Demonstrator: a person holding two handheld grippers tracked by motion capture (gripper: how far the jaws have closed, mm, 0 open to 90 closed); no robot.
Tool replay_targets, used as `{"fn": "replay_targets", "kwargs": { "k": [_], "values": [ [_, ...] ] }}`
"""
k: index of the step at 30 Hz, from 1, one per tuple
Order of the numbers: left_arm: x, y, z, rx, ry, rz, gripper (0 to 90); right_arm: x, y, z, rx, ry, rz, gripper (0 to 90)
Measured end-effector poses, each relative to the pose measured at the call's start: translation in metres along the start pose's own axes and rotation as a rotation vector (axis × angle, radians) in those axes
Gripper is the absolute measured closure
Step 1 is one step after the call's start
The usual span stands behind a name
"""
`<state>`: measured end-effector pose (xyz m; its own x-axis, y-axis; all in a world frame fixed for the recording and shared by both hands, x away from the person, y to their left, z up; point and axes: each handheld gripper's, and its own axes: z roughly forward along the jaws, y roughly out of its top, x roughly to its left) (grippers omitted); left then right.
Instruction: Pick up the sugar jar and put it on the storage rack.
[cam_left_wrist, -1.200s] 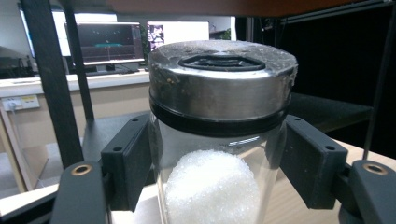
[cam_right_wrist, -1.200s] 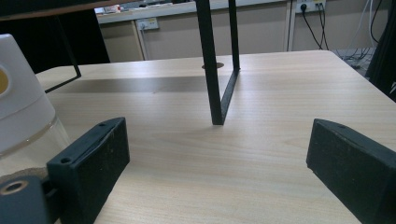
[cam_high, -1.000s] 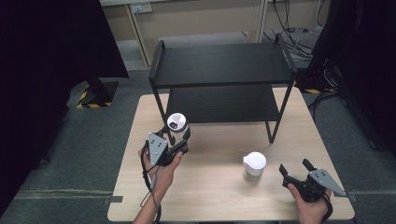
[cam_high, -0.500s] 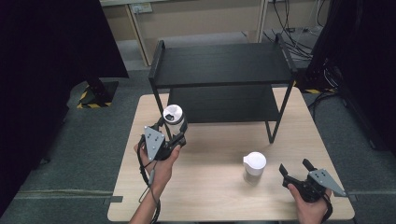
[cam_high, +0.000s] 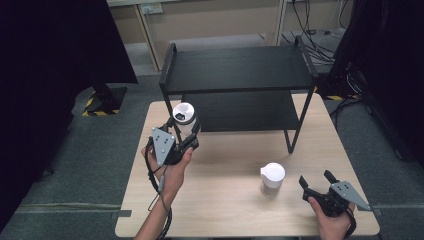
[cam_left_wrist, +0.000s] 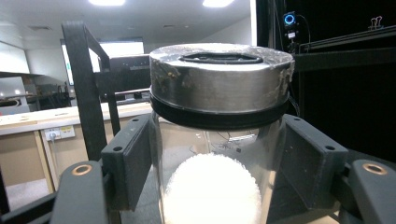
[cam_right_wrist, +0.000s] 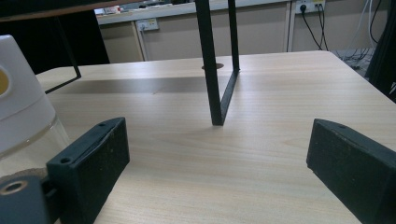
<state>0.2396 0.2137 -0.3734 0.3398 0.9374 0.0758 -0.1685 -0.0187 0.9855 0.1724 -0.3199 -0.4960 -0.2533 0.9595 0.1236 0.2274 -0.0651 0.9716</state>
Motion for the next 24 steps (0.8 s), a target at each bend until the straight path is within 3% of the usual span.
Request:
{"fn": "replay_targets", "kwargs": {
  "k": [24],
  "values": [
    [0.006, 0.032, 0.011, -0.050, 0.018, -0.018, 29.8, 0.000, 0.000, 0.000, -0.002, 0.000, -0.001, 6.1]
  ]
}}
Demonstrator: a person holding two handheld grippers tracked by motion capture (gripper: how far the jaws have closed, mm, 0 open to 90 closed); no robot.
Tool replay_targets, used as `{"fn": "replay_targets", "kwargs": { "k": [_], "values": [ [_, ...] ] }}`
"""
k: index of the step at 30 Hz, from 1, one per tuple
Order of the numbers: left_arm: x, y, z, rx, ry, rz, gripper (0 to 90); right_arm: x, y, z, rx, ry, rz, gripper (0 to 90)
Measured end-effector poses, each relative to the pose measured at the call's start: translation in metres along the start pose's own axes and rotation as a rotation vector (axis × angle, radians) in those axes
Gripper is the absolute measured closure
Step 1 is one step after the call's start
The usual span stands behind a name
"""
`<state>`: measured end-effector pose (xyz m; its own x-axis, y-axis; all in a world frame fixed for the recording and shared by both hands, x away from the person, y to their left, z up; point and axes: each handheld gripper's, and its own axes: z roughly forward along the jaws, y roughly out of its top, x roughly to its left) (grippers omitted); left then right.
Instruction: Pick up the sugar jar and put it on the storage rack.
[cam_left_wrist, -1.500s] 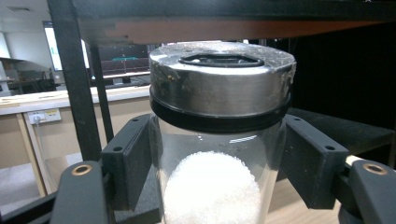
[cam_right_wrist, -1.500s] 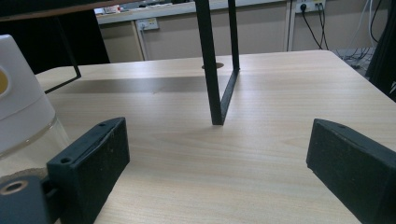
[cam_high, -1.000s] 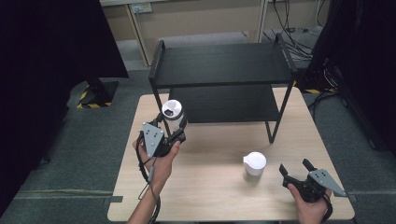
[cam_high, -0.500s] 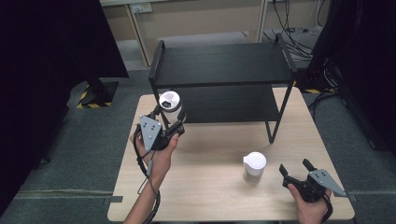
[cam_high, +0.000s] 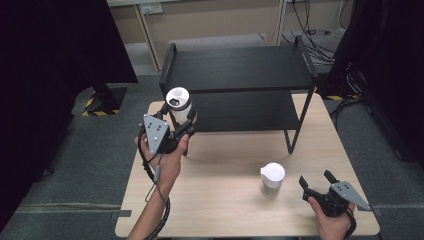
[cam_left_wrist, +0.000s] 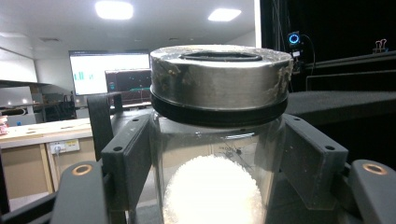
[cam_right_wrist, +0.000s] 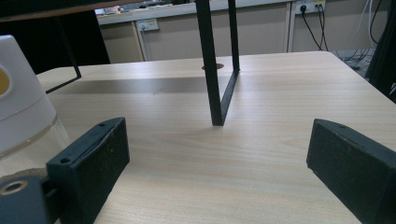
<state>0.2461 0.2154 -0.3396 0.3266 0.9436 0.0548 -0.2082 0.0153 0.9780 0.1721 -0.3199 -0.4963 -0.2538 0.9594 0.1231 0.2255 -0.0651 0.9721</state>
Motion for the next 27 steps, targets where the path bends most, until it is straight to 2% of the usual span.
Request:
{"fn": "replay_targets", "kwargs": {
  "k": [12, 27],
  "values": [
    [0.005, 0.023, 0.010, -0.012, 0.009, -0.017, 29.8, 0.000, 0.000, 0.000, 0.001, 0.001, 0.001, 6.1],
    [0.010, 0.051, 0.028, -0.001, 0.007, -0.033, 29.9, 0.000, 0.000, 0.000, 0.001, 0.002, 0.002, 6.0]
  ]
}}
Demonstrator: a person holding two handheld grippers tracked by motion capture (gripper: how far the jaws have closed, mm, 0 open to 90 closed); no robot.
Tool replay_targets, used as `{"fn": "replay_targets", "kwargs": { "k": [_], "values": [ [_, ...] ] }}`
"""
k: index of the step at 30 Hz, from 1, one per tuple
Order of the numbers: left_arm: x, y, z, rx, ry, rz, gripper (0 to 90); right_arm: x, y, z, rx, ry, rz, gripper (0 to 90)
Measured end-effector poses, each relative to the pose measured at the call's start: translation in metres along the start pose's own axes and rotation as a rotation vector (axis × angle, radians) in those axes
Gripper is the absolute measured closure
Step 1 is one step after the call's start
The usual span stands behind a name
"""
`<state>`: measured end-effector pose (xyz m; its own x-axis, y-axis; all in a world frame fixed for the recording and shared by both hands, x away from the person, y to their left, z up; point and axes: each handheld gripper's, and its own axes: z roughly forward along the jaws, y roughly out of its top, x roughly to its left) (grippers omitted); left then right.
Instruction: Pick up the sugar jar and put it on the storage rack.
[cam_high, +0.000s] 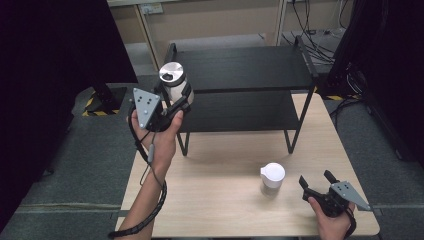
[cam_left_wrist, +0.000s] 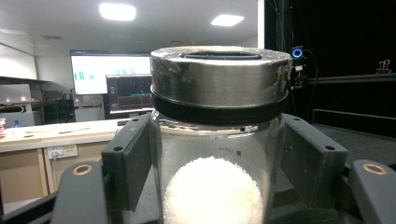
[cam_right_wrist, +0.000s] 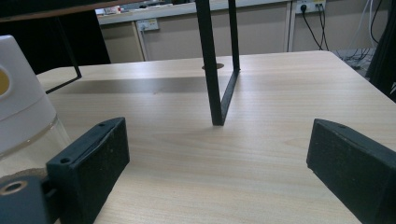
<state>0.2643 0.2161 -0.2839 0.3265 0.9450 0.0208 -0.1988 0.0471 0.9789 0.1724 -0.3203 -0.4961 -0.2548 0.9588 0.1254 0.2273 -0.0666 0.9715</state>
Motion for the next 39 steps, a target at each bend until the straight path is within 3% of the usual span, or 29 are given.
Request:
{"fn": "replay_targets", "kwargs": {
  "k": [17, 26, 39],
  "values": [
    [0.005, 0.016, 0.027, 0.028, 0.025, 0.004, 29.9, 0.000, 0.000, 0.000, 0.001, 0.002, 0.001, 6.0],
    [0.009, 0.016, 0.042, 0.041, 0.025, 0.019, 29.9, -0.001, 0.000, 0.000, 0.002, 0.003, 0.000, 6.0],
    [0.012, 0.015, 0.056, 0.088, 0.034, -0.003, 29.8, -0.001, 0.000, 0.000, 0.001, 0.005, 0.002, 6.0]
  ]
}}
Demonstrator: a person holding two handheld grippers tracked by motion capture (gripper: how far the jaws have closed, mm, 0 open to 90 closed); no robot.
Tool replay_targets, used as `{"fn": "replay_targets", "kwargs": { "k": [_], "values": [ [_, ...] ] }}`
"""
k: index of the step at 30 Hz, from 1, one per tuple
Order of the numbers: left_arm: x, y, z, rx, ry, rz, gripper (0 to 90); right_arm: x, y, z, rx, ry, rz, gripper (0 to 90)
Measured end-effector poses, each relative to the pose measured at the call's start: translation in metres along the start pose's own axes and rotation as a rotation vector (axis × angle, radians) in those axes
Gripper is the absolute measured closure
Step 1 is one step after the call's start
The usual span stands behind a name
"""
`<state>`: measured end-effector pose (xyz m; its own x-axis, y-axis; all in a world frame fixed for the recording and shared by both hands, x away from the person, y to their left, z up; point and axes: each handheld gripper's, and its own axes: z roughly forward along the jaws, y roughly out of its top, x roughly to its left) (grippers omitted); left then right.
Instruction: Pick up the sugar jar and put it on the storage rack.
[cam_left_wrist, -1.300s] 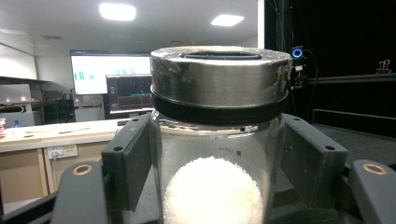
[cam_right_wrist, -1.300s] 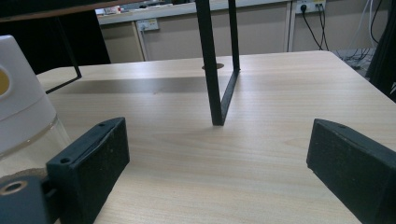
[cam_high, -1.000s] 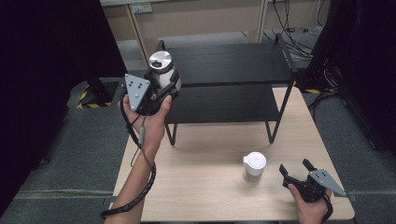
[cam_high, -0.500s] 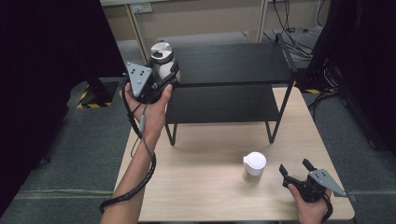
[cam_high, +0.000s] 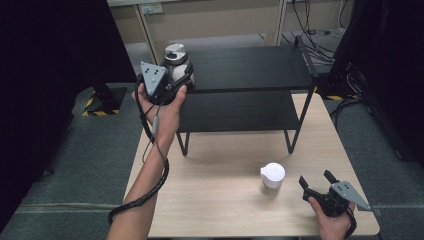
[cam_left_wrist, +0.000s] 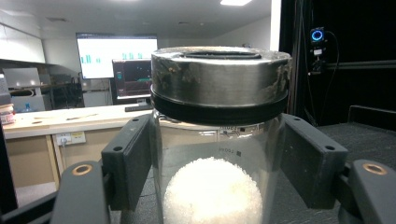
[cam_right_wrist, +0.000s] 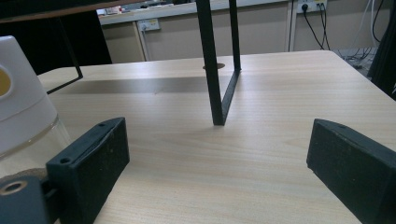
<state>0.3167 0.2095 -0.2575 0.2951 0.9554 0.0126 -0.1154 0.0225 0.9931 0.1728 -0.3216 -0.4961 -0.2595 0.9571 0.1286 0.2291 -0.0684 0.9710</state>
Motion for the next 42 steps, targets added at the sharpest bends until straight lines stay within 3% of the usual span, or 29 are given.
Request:
{"fn": "replay_targets", "kwargs": {
  "k": [12, 16, 23, 28, 42],
  "values": [
    [0.003, 0.005, 0.008, 0.038, 0.001, -0.041, 29.4, 0.000, 0.000, 0.000, 0.003, 0.002, -0.003, 6.0],
    [0.006, 0.009, 0.010, 0.047, 0.002, -0.085, 26.3, 0.000, 0.000, 0.000, 0.002, 0.003, -0.002, 6.0],
    [0.003, 0.009, 0.005, 0.029, 0.027, -0.060, 17.2, 0.000, 0.001, 0.000, 0.003, 0.002, -0.004, 6.0],
    [0.002, 0.004, -0.003, 0.000, 0.024, -0.038, 15.6, 0.000, 0.001, 0.000, 0.003, 0.002, -0.005, 6.0],
    [-0.010, -0.004, -0.026, -0.007, 0.030, 0.049, 14.8, 0.001, 0.001, 0.000, 0.004, 0.002, -0.008, 6.0]
  ]
}}
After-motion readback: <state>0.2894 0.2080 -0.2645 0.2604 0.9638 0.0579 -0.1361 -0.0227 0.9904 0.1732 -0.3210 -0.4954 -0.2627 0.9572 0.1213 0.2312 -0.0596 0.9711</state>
